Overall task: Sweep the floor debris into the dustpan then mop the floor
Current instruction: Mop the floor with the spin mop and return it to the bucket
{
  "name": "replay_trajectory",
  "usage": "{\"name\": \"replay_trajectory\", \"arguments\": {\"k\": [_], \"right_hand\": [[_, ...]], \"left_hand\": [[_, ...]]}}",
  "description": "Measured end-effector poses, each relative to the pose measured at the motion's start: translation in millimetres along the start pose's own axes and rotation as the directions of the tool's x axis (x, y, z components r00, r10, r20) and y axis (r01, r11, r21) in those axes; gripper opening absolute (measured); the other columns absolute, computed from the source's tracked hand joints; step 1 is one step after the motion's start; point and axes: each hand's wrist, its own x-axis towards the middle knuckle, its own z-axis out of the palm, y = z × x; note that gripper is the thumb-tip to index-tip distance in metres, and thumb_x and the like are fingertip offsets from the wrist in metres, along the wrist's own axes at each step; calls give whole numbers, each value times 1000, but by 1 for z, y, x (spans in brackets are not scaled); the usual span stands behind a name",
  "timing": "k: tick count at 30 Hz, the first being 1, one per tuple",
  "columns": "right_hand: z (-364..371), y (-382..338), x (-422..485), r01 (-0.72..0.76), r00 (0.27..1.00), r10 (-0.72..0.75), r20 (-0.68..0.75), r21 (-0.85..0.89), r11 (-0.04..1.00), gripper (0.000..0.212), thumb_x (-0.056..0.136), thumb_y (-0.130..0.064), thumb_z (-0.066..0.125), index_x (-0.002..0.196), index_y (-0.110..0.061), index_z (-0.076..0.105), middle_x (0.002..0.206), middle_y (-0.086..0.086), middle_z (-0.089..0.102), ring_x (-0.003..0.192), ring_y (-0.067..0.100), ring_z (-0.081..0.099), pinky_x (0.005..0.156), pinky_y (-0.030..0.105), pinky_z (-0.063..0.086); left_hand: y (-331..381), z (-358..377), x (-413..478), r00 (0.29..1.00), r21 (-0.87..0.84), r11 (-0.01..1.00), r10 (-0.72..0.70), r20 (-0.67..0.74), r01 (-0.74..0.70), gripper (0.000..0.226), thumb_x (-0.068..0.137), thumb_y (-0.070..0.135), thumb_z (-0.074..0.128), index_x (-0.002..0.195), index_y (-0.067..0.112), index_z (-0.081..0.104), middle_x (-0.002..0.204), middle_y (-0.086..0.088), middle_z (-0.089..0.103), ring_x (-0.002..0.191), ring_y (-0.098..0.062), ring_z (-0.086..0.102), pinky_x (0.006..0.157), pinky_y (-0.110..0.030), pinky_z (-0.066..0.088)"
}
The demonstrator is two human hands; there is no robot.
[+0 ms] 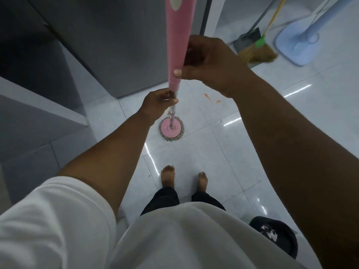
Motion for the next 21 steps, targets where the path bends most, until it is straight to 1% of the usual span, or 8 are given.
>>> {"name": "replay_trajectory", "arguments": {"k": [2, 5, 8, 11, 15, 18, 19, 21], "right_hand": [[2, -2, -7, 6, 1000, -6, -7, -1, 1000, 52, 80, -24, 78, 126, -9, 59, 113, 2, 70, 102, 15, 68, 95, 39, 54], [6, -1, -18, 25, 999, -24, -35, 26, 999, 50, 81, -17, 77, 126, -6, 59, 114, 6, 69, 103, 18, 68, 95, 40, 54], [7, 1, -32, 21, 999, -21, -28, -1, 1000, 47, 81, -17, 77, 124, -7, 60, 113, 5, 70, 102, 16, 68, 95, 37, 54], [5, 6, -50, 19, 1000, -19, -5, -65, 998, 47, 82, -21, 76, 125, -9, 60, 114, 1, 69, 102, 14, 67, 96, 34, 53], [3, 12, -81, 16, 999, -21, -27, -170, 985, 53, 81, -26, 75, 129, -13, 56, 118, -2, 66, 105, 13, 65, 97, 26, 51], [-2, 16, -98, 9, 996, -26, -88, -189, 982, 52, 81, -31, 74, 127, -12, 57, 115, 1, 67, 103, 15, 65, 95, 27, 51], [-4, 17, -100, 15, 992, -39, -117, -202, 979, 51, 81, -32, 73, 125, -11, 58, 113, 1, 68, 101, 14, 65, 93, 24, 51], [-12, 18, -101, 12, 985, -57, -163, -265, 964, 52, 81, -37, 72, 124, -13, 58, 113, -2, 68, 96, 8, 64, 85, 7, 47]], "left_hand": [[4, -4, -6, 999, -22, 999, 28, 43, -27, 28, 85, 16, 75, 113, 14, 72, 98, -2, 71, 85, -11, 61, 89, -34, 51], [7, -6, -16, 993, 6, 1000, 24, 112, -24, 32, 87, 15, 73, 119, 10, 69, 116, -16, 67, 94, -19, 57, 98, -45, 50], [2, 1, -26, 993, -14, 1000, 7, 121, -6, 33, 88, 13, 71, 121, 9, 68, 118, -15, 66, 98, -22, 57, 98, -45, 49], [-3, 15, -36, 995, 1, 1000, -18, 97, 18, 35, 88, 17, 72, 123, 13, 68, 122, -13, 67, 111, -25, 62, 103, -45, 48], [-11, 47, -49, 999, 12, 1000, -26, 36, 25, 24, 87, 17, 73, 111, 14, 71, 104, -4, 71, 94, -16, 62, 100, -43, 50], [-11, 71, -54, 999, 35, 999, 27, -30, -26, 13, 86, 15, 72, 99, 17, 72, 85, 2, 67, 75, -13, 57, 85, -33, 50], [-10, 77, -54, 998, 28, 999, 38, -48, -37, 13, 85, 13, 72, 98, 16, 72, 82, 2, 66, 71, -13, 54, 81, -31, 48], [-4, 87, -52, 997, 17, 998, 59, -43, -58, 13, 86, 10, 71, 98, 12, 71, 79, 0, 62, 69, -17, 49, 78, -30, 43]]}}
